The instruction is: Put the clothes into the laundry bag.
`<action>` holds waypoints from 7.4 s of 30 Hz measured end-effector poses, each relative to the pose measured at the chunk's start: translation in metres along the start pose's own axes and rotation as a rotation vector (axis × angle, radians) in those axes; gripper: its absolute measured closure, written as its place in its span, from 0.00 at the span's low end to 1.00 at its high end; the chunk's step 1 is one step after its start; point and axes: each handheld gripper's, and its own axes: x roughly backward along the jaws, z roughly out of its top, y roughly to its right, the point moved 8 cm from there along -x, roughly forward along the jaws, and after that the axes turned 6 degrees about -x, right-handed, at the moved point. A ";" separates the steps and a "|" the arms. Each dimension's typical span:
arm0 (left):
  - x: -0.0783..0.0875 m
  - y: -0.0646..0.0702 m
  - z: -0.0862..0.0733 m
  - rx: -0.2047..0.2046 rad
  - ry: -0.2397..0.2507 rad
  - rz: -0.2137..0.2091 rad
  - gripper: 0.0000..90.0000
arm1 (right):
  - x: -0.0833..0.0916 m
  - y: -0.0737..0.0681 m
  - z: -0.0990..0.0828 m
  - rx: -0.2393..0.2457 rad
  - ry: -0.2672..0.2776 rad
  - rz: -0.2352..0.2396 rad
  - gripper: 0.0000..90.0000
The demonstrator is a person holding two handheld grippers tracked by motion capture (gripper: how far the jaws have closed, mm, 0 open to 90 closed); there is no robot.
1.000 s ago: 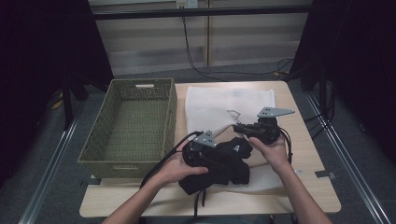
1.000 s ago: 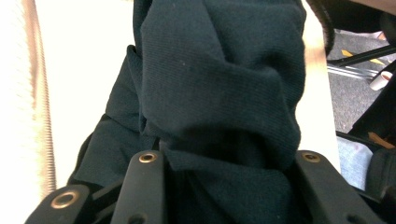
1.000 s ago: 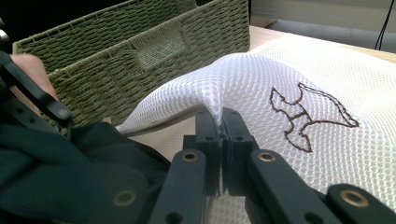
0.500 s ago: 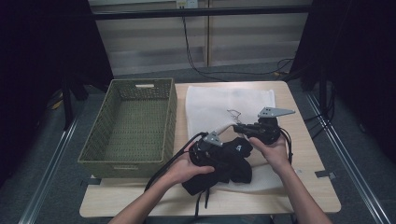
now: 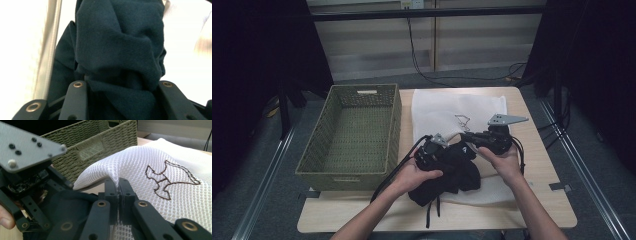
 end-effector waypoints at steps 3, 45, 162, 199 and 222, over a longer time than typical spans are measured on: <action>0.002 -0.001 0.011 0.014 0.022 0.010 0.68 | 0.000 -0.002 0.001 0.001 0.003 0.006 0.97; -0.012 -0.007 -0.004 0.101 0.044 0.098 0.23 | -0.007 0.007 -0.016 -0.022 -0.058 0.006 0.96; 0.016 0.046 -0.092 -0.128 -0.022 0.039 0.63 | -0.028 -0.070 -0.084 0.021 -0.278 0.159 0.82; 0.005 0.038 -0.099 -0.170 -0.058 0.041 0.97 | -0.036 -0.042 -0.104 0.047 -0.332 0.058 0.74; 0.005 0.037 -0.099 -0.192 -0.074 0.044 0.96 | -0.042 -0.031 -0.099 0.030 -0.319 0.003 0.70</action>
